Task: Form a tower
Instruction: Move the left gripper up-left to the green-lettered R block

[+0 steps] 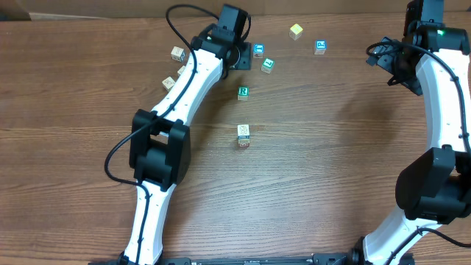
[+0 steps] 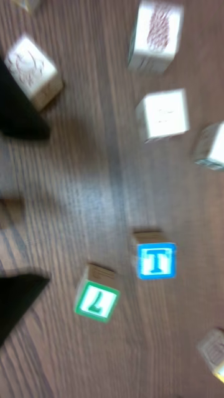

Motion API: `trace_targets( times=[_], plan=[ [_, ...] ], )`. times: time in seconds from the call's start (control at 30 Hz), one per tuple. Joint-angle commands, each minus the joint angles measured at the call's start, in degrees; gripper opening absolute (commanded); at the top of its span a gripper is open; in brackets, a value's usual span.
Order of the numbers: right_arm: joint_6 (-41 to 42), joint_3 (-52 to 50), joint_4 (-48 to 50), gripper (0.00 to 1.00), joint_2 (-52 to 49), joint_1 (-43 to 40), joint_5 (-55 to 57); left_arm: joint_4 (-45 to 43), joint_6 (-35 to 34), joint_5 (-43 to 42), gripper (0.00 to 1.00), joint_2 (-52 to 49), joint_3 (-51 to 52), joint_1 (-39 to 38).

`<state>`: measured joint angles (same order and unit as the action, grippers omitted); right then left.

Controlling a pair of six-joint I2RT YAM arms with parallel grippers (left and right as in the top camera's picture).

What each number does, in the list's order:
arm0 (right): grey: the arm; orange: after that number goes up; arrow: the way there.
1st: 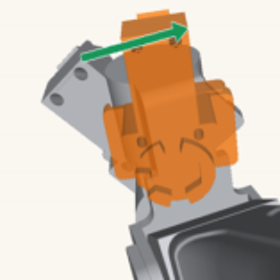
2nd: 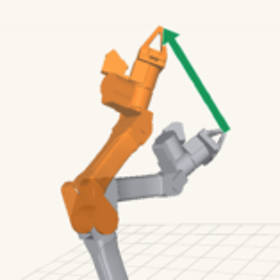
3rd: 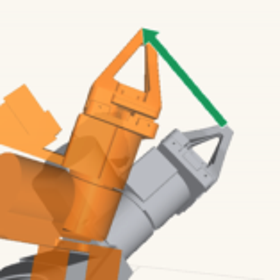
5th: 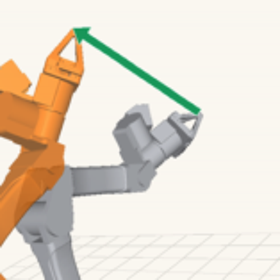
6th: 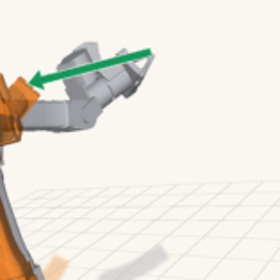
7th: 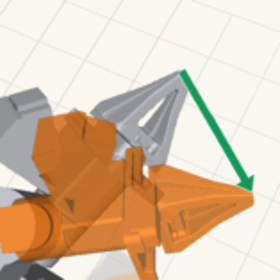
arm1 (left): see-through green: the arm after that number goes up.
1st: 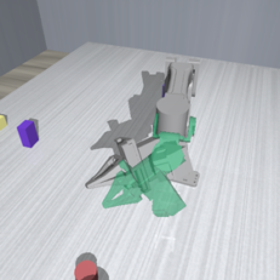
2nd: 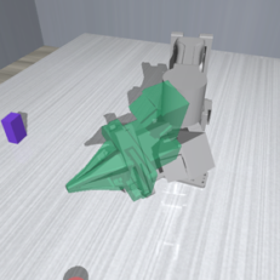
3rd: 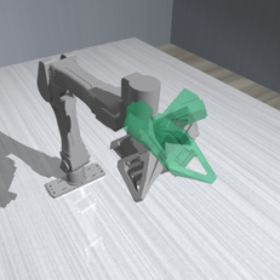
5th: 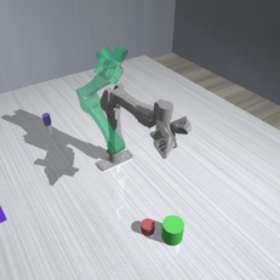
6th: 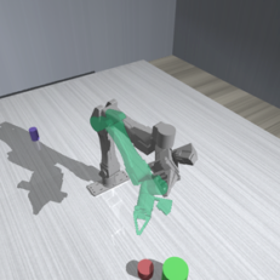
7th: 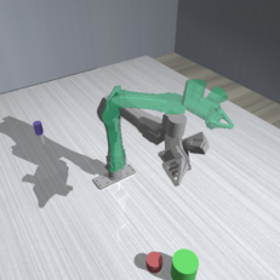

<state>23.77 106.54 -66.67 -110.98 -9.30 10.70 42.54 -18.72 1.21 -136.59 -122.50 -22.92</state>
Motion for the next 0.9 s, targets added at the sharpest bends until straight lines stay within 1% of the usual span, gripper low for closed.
trace_targets(
  times=[0.0, 0.17, 0.33, 0.4, 0.43, 0.47, 0.5, 0.53, 0.57, 0.6, 0.73, 0.87],
  plan=[
    [0.0, 0.3, 0.2, 1.0, 0.4, -0.1, 0.2, 0.9, 0.7, -3.9, 0.73, -1.9, -0.2, -0.9],
    [0.0, 0.3, 0.2, 1.0, 0.4, -0.1, 0.2, 4.3, 0.7, -3.8, 0.72, -3.3, -0.2, -2.6],
    [0.0, 0.3, 0.2, 1.0, 0.4, -0.1, 0.2, 8.5, 0.2, -0.6, 0.73, -5.5, 0.2, -4.6],
    [0.0, 0.3, 0.2, 1.0, 0.4, -0.1, 0.2, 9.3, -0.2, -0.1, 0.71, -6.3, 0.5, -5.0],
    [0.0, 0.3, 0.2, 1.0, 0.4, -0.1, 0.2, 9.8, -0.2, -0.1, 0.66, -6.6, 0.5, -5.2],
    [0.0, 0.3, 0.2, 1.0, 0.4, -0.1, 0.2, 10.2, -0.2, -0.2, 0.58, -6.6, 0.5, -5.3],
    [0.0, 0.3, 0.2, 1.0, 0.4, -0.1, 0.2, 10.3, -0.2, -0.1, 0.47, -6.6, 0.5, -5.3],
    [0.0, 0.3, 0.2, 1.0, 0.4, -0.1, 0.2, 10.4, -0.2, -0.2, 0.43, -6.6, 0.5, -5.3],
    [0.0, 0.3, 0.2, 1.0, 0.4, -0.1, 0.2, 11.0, -0.2, -0.1, 0.35, -6.6, 0.5, -5.2],
    [0.0, 0.3, 0.2, 1.0, 0.4, -0.1, 0.2, 11.5, -0.2, -0.1, 0.34, -6.5, 0.5, -5.1],
    [0.0, 0.3, 0.2, 1.0, 0.4, -0.1, 0.2, 12.5, -0.1, -0.2, 0.35, -6.5, 0.3, -5.1],
    [0.0, 0.3, 0.2, 1.0, 0.4, -0.1, 0.2, 15.0, -0.1, 1.2, 0.26, -6.5, -0.6, -5.2]
  ],
)
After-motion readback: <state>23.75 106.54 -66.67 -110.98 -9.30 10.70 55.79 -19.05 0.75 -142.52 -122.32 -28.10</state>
